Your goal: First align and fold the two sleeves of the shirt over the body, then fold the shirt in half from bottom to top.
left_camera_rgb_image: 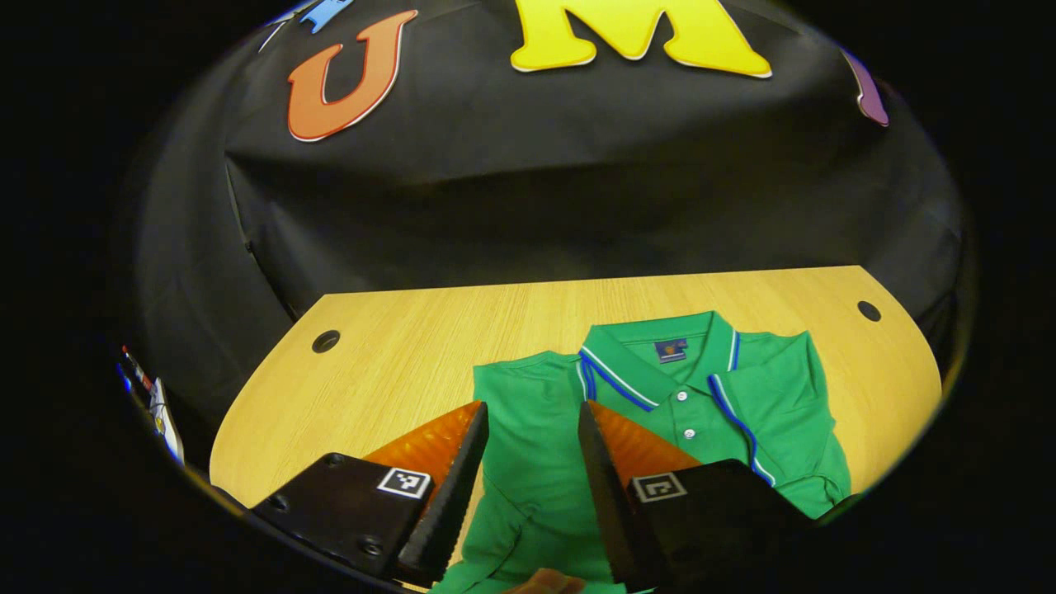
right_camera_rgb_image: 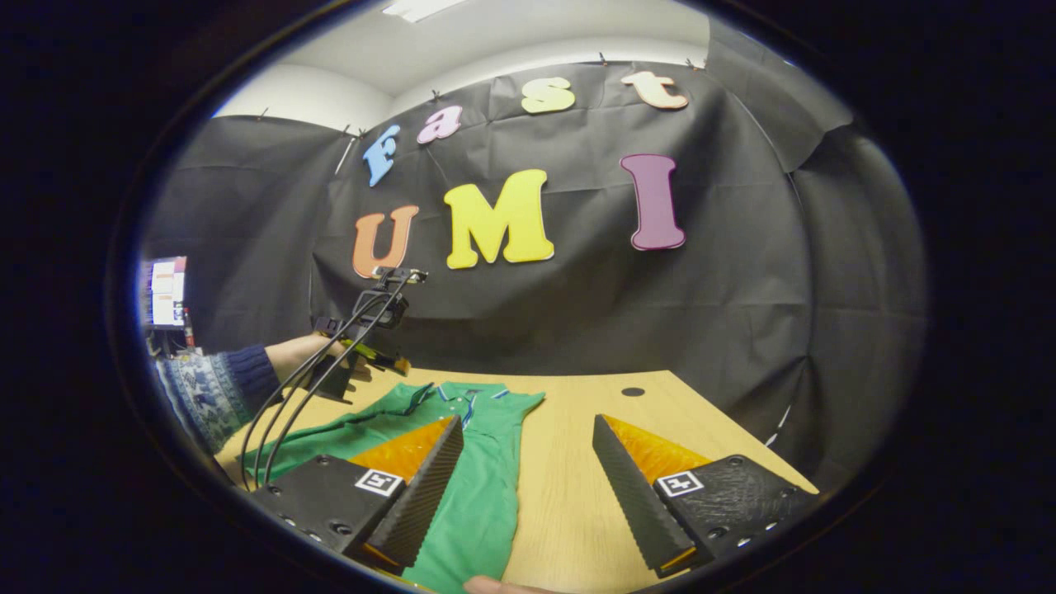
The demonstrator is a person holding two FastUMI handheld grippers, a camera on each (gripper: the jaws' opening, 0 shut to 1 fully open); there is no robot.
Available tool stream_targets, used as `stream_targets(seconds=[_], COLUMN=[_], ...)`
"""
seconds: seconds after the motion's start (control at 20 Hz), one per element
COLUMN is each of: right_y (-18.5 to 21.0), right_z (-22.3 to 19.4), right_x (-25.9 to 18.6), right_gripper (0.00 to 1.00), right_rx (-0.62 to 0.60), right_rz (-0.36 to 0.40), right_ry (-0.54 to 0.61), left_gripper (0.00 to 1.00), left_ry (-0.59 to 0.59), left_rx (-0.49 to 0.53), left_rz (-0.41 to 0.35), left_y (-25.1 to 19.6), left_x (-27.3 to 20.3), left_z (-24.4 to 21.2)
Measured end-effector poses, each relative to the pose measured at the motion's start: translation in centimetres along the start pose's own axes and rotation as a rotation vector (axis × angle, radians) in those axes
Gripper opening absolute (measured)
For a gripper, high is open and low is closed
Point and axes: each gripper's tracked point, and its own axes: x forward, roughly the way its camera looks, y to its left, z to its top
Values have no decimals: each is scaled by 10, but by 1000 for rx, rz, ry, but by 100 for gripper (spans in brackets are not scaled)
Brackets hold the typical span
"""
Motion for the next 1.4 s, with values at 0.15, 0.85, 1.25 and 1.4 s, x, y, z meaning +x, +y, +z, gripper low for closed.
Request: stream_targets(seconds=[0.15, 0.85, 1.25, 1.4], right_y=[-1, 27, 37, 43], right_z=[6, 44, 33, 18], right_x=[-8, -74, -84, -84], right_gripper=[95, 95, 95, 95], right_rx=[-5, -78, -107, -103], right_rz=[-8, -46, -91, -92], right_ry=[-10, -115, -92, -66], left_gripper=[100, 100, 100, 100], left_ry=[-38, -377, -445, -419], left_rx=[-15, -36, -89, -94], left_rz=[-6, -51, -56, -44], left_y=[-1, 40, 67, 79], left_x=[-24, -232, -304, -303], left_z=[6, -5, -78, -110])
